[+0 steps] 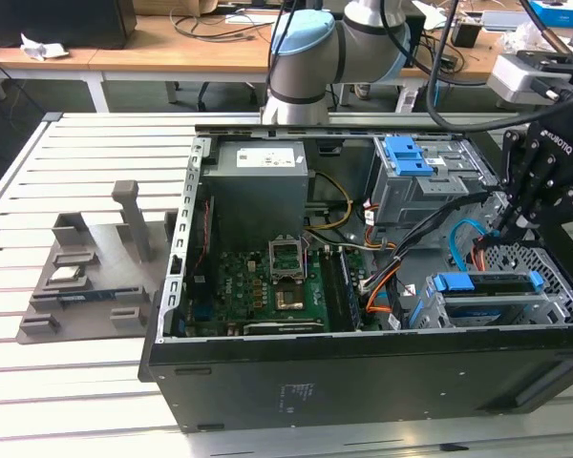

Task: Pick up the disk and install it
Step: 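Insert the first disk wire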

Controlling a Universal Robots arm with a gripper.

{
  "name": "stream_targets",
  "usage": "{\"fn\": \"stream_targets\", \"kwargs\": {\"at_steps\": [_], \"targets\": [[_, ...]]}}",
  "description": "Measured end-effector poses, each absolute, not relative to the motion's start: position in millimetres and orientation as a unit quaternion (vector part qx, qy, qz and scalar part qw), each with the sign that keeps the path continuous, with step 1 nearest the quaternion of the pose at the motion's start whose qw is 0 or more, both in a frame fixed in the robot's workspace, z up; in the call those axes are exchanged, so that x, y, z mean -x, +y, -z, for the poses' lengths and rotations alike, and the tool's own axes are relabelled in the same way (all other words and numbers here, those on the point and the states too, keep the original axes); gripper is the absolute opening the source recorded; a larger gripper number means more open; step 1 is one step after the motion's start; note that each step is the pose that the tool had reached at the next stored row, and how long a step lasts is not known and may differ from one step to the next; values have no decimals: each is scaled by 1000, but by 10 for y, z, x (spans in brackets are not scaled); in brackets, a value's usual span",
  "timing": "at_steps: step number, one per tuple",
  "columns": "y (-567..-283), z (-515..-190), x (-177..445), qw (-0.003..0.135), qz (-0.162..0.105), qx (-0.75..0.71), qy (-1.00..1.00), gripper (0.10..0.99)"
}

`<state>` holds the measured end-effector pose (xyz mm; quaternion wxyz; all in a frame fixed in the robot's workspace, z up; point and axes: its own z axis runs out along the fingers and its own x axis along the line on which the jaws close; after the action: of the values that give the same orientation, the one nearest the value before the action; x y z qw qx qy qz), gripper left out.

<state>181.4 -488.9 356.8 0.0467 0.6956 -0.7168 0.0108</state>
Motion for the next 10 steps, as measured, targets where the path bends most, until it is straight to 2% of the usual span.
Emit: {"fn": "stream_targets", "kwargs": {"at_steps": [7,10], "targets": [[-5189,-3546,-1782,47,-11,-696,-716,165],[-5199,-3485,-1778,47,-11,-696,-716,165]]}}
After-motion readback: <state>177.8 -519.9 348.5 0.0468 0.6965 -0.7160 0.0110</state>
